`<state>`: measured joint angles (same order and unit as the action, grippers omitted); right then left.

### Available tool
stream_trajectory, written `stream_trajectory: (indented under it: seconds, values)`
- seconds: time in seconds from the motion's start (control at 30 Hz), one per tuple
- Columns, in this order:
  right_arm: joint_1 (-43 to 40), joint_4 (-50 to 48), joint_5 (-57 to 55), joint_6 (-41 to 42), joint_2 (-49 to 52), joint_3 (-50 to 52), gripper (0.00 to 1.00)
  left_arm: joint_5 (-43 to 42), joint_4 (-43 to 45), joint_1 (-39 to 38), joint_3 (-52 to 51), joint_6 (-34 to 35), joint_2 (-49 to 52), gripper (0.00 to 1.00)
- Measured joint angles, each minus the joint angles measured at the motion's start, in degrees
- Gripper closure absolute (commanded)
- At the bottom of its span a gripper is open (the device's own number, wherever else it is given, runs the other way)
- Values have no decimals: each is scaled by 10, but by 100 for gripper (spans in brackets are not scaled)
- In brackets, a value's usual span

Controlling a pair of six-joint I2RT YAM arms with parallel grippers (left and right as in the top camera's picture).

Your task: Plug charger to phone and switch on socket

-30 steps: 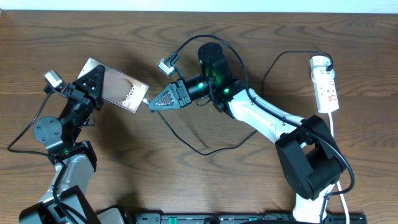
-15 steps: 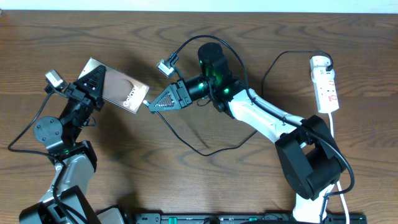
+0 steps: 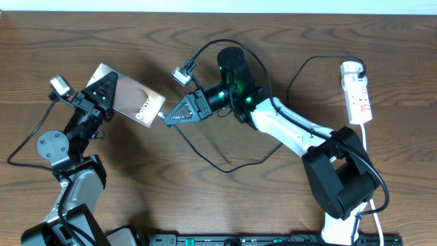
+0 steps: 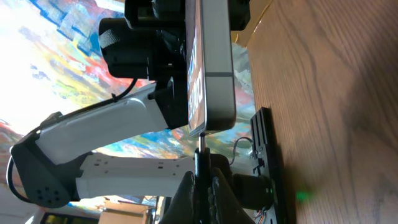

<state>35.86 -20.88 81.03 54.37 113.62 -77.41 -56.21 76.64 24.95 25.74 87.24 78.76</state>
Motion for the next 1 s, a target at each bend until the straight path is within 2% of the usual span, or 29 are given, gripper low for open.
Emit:
stream_trajectory:
  seconds: [0.37, 0.6, 1.0]
  values:
    - [0, 0, 4, -2, 0, 0, 99, -5, 4, 0, 0, 2, 0, 93]
    - [0, 0, 7, -6, 0, 0, 99, -8, 48, 0, 0, 11, 0, 93]
    - [0, 0, 13, -8, 0, 0, 99, -22, 50, 0, 0, 15, 0, 93]
